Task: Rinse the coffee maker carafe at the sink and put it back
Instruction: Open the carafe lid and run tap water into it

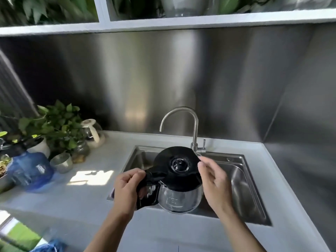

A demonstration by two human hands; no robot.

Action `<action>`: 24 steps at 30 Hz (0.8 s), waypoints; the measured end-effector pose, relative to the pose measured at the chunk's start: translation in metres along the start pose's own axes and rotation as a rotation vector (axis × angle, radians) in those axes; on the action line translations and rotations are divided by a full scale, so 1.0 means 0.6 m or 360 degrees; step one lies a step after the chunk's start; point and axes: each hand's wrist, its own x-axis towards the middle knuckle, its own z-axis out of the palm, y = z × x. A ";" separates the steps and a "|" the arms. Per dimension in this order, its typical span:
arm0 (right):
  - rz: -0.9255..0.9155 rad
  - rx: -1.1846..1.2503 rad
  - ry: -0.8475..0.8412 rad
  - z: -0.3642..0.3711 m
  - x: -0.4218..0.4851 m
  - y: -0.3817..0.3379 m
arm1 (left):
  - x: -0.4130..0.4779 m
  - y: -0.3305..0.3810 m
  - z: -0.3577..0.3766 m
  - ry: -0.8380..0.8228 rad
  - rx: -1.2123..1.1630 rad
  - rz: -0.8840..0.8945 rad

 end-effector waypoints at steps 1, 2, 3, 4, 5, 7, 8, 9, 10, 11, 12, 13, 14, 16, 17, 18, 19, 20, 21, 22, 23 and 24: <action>0.0032 -0.0029 -0.0007 0.008 0.012 0.009 | 0.019 -0.009 -0.004 -0.0009 -0.0034 -0.0021; 0.0054 -0.0063 -0.0010 0.017 0.023 0.018 | 0.038 -0.017 -0.008 -0.0010 -0.0071 -0.0045; 0.0063 -0.0087 -0.0003 0.026 0.034 0.026 | 0.058 -0.026 -0.011 -0.0019 -0.0096 -0.0068; 0.0072 -0.0102 0.0011 0.034 0.044 0.031 | 0.077 -0.032 -0.014 -0.0038 -0.0109 -0.0077; 0.0076 -0.0115 0.0033 0.045 0.054 0.034 | 0.096 -0.037 -0.018 -0.0072 -0.0120 -0.0079; 0.0065 -0.0165 0.0133 0.069 0.072 0.036 | 0.134 -0.046 -0.029 -0.0150 -0.0143 -0.0068; 0.0063 -0.0205 0.0198 0.082 0.084 0.036 | 0.155 -0.050 -0.035 -0.0193 -0.0153 -0.0062; 0.0072 -0.0244 0.0254 0.092 0.093 0.034 | 0.172 -0.052 -0.036 -0.0211 -0.0161 -0.0068; 0.0074 -0.0291 0.0301 0.106 0.103 0.028 | 0.192 -0.054 -0.040 -0.0216 -0.0176 -0.0082; 0.0041 -0.0341 0.0357 0.121 0.115 0.021 | 0.214 -0.056 -0.044 -0.0225 -0.0205 -0.0092; -0.0024 -0.0405 0.0409 0.137 0.128 0.013 | 0.235 -0.057 -0.048 -0.0235 -0.0234 -0.0094; -0.0092 -0.0452 0.0432 0.149 0.142 0.004 | 0.253 -0.057 -0.051 -0.0244 -0.0253 -0.0087; -0.0115 -0.0487 0.0423 0.160 0.156 -0.008 | 0.271 -0.057 -0.055 -0.0255 -0.0257 -0.0080; -0.0081 -0.0486 0.0380 0.184 0.182 -0.032 | 0.300 -0.061 -0.062 -0.0296 -0.0241 -0.0083; -0.0086 -0.0461 0.0380 0.195 0.190 -0.044 | 0.310 -0.065 -0.066 -0.0319 -0.0218 -0.0090; -0.0122 -0.0450 0.0385 0.208 0.198 -0.056 | 0.318 -0.068 -0.070 -0.0344 -0.0198 -0.0105; -0.0177 -0.0438 0.0380 0.222 0.204 -0.063 | 0.326 -0.076 -0.075 -0.0366 -0.0179 -0.0116; -0.0226 -0.0425 0.0358 0.237 0.209 -0.070 | 0.333 -0.081 -0.079 -0.0381 -0.0156 -0.0134; -0.0257 -0.0401 0.0318 0.251 0.214 -0.073 | 0.339 -0.089 -0.083 -0.0402 -0.0139 -0.0142; -0.0266 -0.0382 0.0276 0.267 0.216 -0.075 | 0.345 -0.097 -0.086 -0.0415 -0.0130 -0.0158; -0.0266 -0.0361 0.0230 0.282 0.217 -0.075 | 0.350 -0.104 -0.089 -0.0423 -0.0128 -0.0161; -0.0266 -0.0357 0.0179 0.296 0.216 -0.076 | 0.352 -0.110 -0.090 -0.0418 -0.0121 -0.0171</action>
